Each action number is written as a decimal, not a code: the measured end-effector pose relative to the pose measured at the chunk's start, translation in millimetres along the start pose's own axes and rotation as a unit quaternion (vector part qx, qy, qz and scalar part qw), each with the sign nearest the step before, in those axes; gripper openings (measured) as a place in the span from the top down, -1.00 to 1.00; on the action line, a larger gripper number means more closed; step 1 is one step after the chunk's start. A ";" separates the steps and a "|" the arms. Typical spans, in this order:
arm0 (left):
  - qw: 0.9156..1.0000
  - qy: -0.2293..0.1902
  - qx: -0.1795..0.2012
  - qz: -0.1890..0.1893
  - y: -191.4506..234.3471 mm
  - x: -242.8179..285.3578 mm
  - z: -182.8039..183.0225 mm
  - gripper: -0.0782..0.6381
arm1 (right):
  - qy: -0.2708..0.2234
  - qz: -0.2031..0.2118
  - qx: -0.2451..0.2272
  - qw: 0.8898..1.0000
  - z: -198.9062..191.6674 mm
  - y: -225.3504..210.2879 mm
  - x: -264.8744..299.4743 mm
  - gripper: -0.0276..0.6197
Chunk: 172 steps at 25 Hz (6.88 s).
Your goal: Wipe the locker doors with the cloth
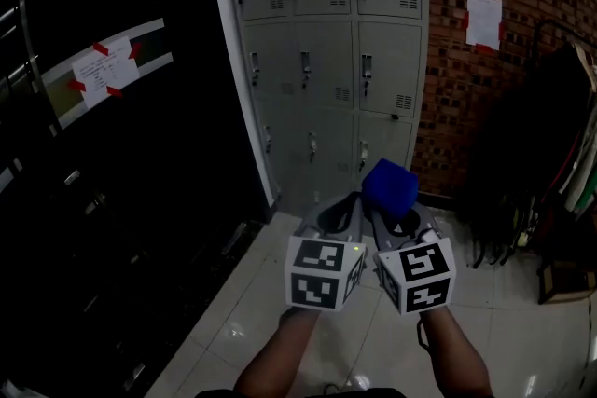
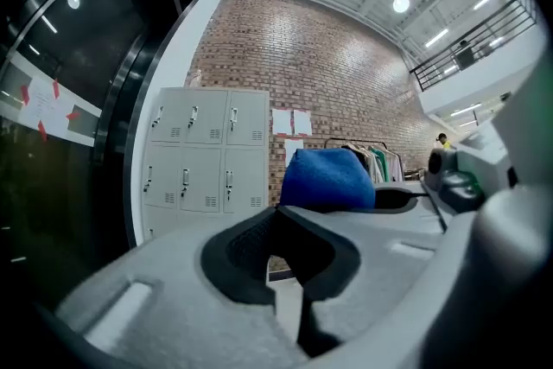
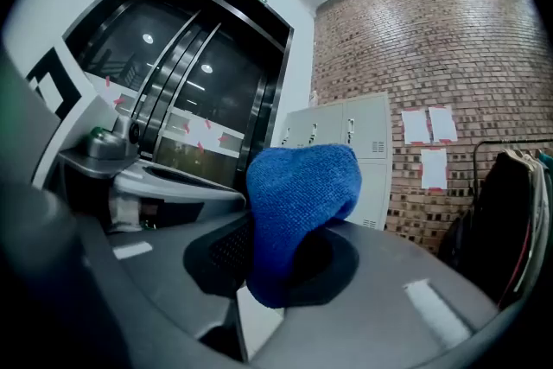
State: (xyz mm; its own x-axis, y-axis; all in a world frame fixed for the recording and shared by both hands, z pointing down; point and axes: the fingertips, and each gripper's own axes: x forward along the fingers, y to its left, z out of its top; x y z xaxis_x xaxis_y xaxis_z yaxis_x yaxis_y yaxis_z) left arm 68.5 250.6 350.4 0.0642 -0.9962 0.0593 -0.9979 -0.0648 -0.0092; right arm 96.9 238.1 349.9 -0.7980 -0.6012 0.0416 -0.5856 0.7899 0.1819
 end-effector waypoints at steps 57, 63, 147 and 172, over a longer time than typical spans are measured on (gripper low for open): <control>0.987 -0.113 0.040 -0.107 312.0 565.9 248.2 0.77 | -0.101 -0.064 -0.081 0.989 215.2 -369.9 585.1 0.71; 0.984 -0.112 0.040 -0.135 317.9 585.3 252.0 0.77 | -0.093 -0.085 -0.088 0.988 230.3 -391.3 614.4 0.71; 0.976 -0.148 0.039 -0.153 296.0 645.6 389.4 0.77 | -0.057 -0.130 -0.021 0.990 304.7 -583.2 485.5 0.71; 0.974 -0.161 0.049 -0.154 315.0 623.9 374.6 0.77 | -0.069 0.012 -0.093 0.993 413.9 -422.2 620.9 0.71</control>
State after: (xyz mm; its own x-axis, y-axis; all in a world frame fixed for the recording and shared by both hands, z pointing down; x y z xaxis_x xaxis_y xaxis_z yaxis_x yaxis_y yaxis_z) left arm -200.8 -413.3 10.6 0.3766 -0.8943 -0.2417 -0.9256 -0.3527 -0.1372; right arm -210.1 -418.7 -107.7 -0.8311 -0.5496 -0.0847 -0.5395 0.7601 0.3622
